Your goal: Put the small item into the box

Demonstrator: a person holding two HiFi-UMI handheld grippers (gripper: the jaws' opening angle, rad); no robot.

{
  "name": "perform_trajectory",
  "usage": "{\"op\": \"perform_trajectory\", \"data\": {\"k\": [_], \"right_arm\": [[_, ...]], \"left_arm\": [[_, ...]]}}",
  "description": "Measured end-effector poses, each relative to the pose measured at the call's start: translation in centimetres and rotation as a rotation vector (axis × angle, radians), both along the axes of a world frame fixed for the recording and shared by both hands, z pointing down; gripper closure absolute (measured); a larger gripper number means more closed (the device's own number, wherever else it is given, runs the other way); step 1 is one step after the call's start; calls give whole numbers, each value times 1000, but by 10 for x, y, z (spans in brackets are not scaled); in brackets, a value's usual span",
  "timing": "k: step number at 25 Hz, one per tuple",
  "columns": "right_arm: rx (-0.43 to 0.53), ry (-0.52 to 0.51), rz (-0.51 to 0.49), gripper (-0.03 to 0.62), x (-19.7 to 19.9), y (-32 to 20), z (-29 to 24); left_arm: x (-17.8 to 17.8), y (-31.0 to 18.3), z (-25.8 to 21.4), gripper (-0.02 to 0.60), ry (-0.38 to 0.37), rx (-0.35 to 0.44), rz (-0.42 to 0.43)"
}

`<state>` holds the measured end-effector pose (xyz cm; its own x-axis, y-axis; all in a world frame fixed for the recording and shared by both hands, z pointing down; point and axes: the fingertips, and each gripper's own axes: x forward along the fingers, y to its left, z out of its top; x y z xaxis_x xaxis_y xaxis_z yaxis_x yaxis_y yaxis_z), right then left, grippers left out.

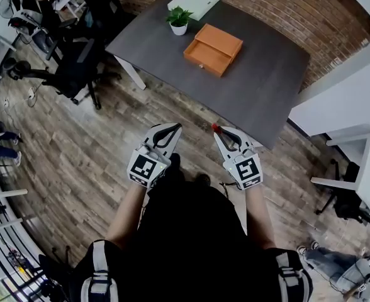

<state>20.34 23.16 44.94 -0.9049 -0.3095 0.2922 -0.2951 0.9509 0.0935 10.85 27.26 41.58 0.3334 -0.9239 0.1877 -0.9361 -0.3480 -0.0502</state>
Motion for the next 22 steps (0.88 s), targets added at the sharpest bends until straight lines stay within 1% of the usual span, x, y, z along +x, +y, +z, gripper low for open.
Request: {"op": "perform_trajectory", "data": {"k": [6,11,22], "right_arm": [[11,21,29,528,-30,-16,0],[20,32,65,528,-50,-25,-1],[22,55,167,528,-79,-38,6]], "left_arm": [[-34,-18,3,558,14,-10,22],[-56,-32,0,558,22,12,52],[-89,-52,10,558,41,-3,151]]}}
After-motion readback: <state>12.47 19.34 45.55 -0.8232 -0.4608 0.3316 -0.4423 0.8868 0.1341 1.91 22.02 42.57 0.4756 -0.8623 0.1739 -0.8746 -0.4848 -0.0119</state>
